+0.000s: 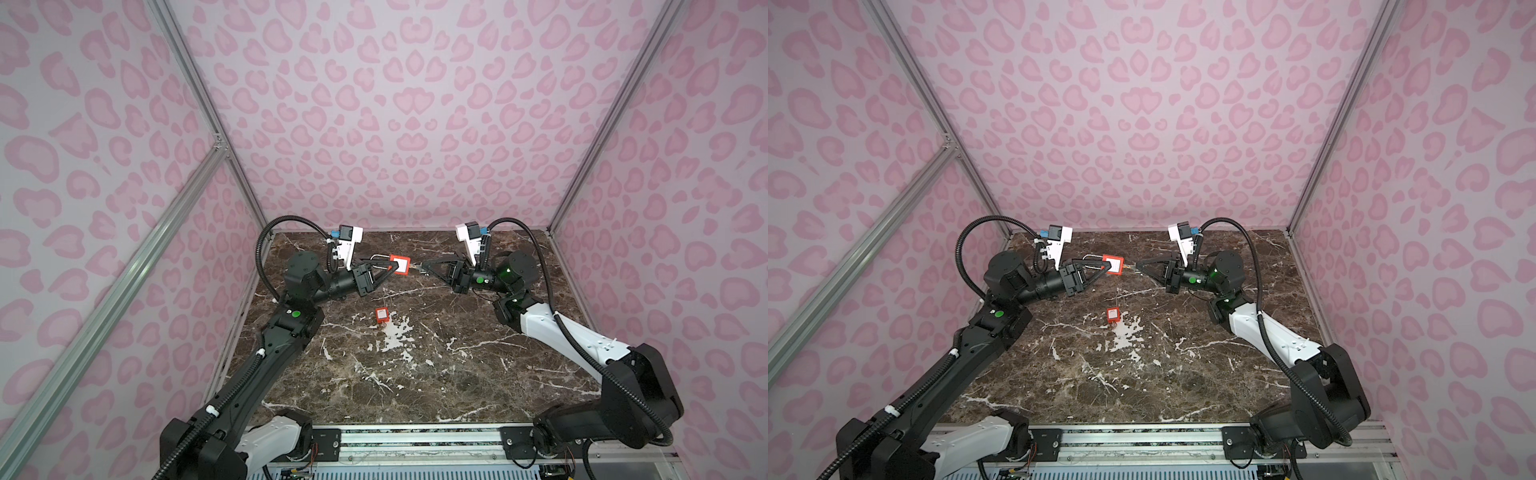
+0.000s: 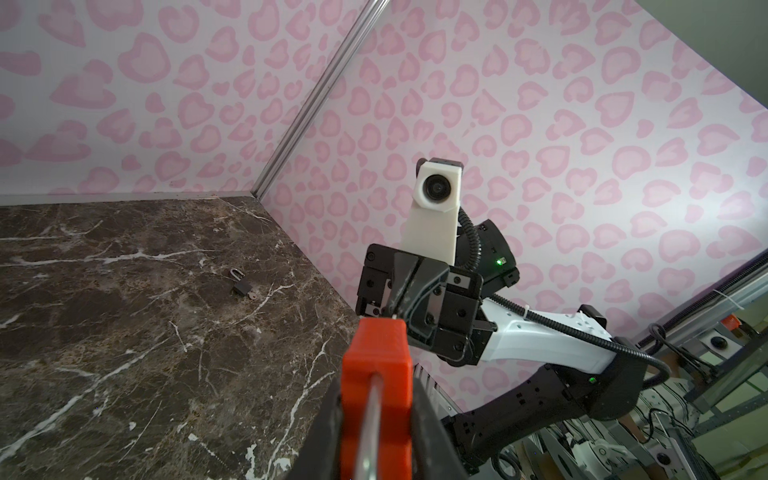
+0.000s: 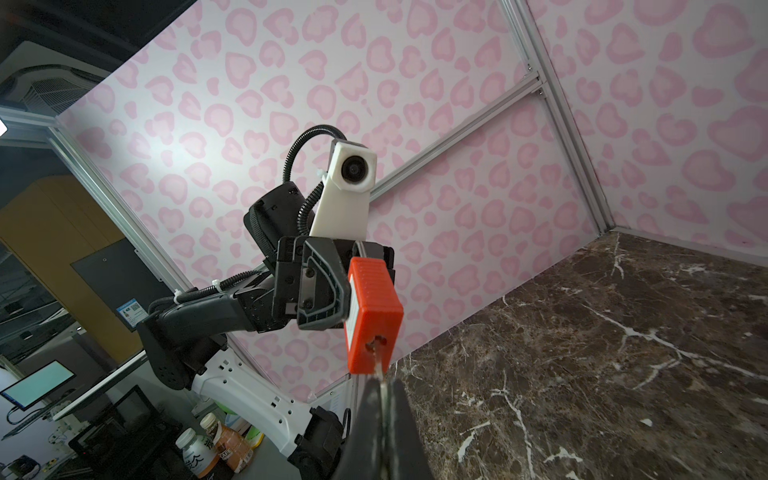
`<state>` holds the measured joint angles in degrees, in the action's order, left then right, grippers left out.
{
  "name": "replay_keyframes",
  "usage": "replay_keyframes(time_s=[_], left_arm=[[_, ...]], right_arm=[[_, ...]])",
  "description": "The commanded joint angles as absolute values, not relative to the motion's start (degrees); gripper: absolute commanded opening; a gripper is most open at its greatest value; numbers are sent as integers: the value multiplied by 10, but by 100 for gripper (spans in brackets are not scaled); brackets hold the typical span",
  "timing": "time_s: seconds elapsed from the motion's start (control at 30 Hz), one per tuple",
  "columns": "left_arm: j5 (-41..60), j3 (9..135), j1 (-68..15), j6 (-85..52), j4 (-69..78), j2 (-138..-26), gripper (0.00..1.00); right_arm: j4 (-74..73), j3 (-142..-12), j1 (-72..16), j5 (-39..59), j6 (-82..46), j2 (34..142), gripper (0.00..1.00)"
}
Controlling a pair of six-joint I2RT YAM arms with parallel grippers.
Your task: Lock with the key
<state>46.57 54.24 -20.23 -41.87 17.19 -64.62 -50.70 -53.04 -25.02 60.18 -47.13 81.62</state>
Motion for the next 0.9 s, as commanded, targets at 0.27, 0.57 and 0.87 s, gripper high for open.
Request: replay_keyframes(time_s=[0.27, 0.57, 0.87], left_arm=[[458, 554, -200, -400, 177, -651, 4], [457, 528, -200, -280, 43, -729, 3], [350, 579, -251, -128, -155, -859, 3]], right_arm=[[-470, -528, -230, 603, -444, 808, 0], [-375, -484, -197, 530, -383, 767, 0], [-237, -439, -183, 461, -296, 719, 0]])
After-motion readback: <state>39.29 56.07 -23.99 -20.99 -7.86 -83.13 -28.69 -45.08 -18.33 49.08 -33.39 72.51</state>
